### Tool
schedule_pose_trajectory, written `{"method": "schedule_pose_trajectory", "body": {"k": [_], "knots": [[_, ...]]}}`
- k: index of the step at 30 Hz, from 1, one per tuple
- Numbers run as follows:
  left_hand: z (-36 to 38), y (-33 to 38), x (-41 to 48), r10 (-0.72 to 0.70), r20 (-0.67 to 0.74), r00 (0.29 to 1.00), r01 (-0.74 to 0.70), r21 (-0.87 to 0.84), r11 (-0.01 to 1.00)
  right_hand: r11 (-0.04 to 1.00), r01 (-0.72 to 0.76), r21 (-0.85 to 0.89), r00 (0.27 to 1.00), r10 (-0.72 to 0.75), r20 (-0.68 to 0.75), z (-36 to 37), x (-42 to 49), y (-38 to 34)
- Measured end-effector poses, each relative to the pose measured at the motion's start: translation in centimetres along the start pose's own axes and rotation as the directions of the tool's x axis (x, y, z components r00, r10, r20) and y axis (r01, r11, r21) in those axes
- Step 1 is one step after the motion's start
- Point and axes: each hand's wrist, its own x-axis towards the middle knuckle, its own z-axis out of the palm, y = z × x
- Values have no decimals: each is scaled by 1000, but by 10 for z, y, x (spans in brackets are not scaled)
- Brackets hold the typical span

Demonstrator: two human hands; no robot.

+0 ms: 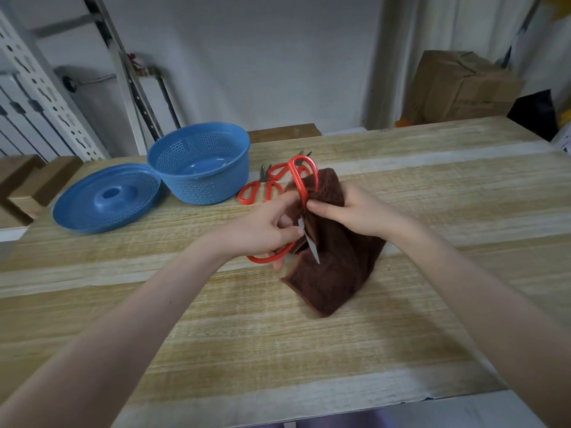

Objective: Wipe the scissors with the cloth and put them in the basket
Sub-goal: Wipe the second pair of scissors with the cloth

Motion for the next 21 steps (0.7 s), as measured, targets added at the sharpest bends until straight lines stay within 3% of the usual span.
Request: {"method": "schedule_pose_trajectory", "body": {"k": [9, 15, 21], "knots": [[12, -2, 9, 16, -80, 997, 1, 196, 981, 993, -67, 94, 992, 76, -104, 15, 6, 5], [7, 0, 0, 2, 32, 1000, -4, 68, 998, 997, -36, -71, 996, 42, 84, -4, 2, 2], [8, 3, 1, -1, 16, 1000, -1, 85, 996, 996, -75, 52, 993, 70, 91, -7, 2, 3]]}}
